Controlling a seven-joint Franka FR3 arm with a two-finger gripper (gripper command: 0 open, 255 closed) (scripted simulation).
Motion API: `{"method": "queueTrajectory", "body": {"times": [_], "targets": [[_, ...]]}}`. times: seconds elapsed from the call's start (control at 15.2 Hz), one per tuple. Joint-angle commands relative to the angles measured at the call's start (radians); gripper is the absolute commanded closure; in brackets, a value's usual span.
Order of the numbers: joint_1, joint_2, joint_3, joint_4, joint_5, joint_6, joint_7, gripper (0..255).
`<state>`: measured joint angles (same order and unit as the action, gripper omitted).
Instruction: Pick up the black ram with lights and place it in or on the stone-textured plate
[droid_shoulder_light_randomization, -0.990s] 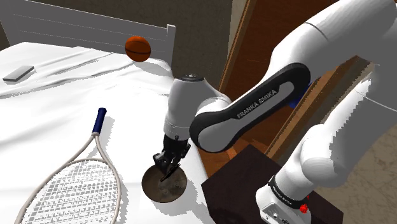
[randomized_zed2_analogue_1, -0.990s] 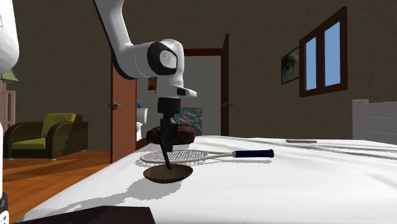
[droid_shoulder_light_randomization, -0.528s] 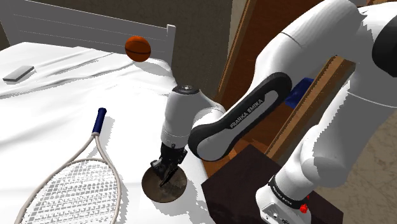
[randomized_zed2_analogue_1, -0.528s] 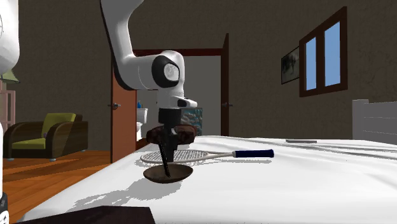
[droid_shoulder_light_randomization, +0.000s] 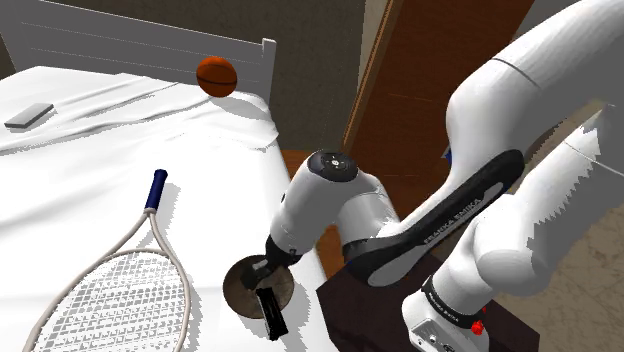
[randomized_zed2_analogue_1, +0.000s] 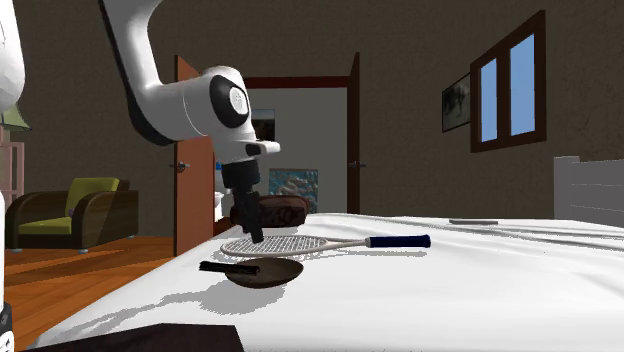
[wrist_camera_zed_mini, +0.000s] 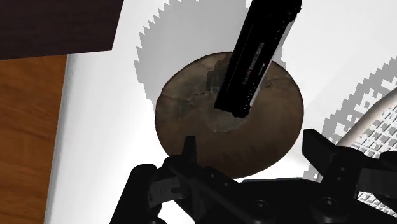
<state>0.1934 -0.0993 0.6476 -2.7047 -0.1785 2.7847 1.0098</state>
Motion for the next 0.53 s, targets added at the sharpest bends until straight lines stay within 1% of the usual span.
{"method": "queueTrajectory", "body": {"times": [0.0,0.07,0.13,0.2,0.26,0.46], "targets": [[-0.014,-0.137,0.094,-0.079,-0.168,0.050,0.244,0],[-0.033,-0.213,0.169,-0.112,-0.219,0.061,0.347,0],[-0.042,-0.294,0.246,-0.142,-0.248,0.065,0.438,0],[-0.040,-0.377,0.321,-0.166,-0.257,0.061,0.519,0],[-0.043,-0.384,0.331,-0.168,-0.245,0.062,0.514,0],[-0.177,-0.356,0.431,-0.156,-0.306,0.116,0.559,0]]}}
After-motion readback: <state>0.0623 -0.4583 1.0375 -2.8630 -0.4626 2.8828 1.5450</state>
